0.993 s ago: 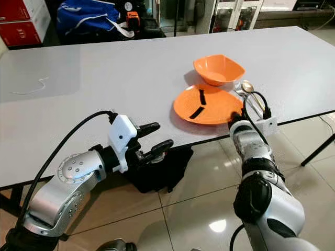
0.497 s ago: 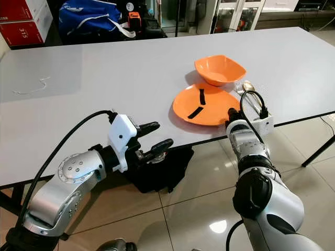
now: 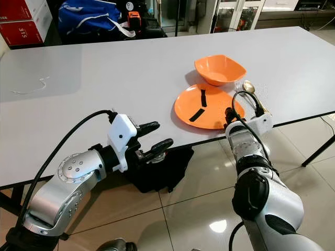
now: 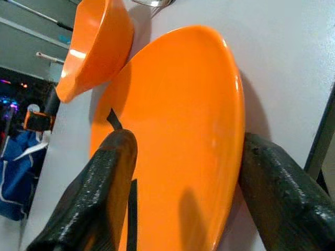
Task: Setting the table
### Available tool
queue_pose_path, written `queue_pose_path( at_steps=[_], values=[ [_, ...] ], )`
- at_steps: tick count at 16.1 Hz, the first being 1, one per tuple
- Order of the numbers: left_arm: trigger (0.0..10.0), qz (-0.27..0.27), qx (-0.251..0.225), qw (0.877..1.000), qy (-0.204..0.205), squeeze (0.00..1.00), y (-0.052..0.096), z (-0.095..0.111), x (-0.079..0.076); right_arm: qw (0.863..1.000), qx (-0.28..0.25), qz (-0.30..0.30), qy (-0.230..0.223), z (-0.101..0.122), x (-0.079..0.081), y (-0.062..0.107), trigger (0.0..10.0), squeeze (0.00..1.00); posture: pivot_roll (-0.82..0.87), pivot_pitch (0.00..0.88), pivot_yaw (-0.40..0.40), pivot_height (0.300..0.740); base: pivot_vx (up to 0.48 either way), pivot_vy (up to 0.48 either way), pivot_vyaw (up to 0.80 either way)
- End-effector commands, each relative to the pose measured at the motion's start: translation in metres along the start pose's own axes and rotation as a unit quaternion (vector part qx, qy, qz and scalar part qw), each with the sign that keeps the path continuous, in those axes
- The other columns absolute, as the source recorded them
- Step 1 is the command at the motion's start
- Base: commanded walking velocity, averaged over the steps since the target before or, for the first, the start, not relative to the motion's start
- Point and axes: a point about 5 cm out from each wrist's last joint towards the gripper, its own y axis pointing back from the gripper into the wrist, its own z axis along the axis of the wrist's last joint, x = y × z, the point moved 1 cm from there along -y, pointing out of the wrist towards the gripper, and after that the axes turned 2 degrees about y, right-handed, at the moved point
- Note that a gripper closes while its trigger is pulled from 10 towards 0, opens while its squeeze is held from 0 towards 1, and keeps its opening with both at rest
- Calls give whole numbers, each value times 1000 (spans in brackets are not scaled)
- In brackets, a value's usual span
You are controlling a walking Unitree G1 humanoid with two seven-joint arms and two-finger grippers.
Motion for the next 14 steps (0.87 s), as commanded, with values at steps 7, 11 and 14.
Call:
queue_pose_path(
  at_steps=[7,11,14],
  values=[
    [10000,2,-6,1000,-8,0,-5,3,1,974,9,2,226,-4,20,-2,10000,1000,129,2,-16,740,0,0,0],
    [10000,0,-9,1000,-13,0,-7,5,3,921,-31,-4,387,0,32,-3,10000,0,125,0,-3,740,0,0,0],
    [10000,-4,-10,1000,-20,0,-8,7,5,893,-67,-5,444,3,39,-2,10000,0,131,0,1,740,0,0,0]
  ],
)
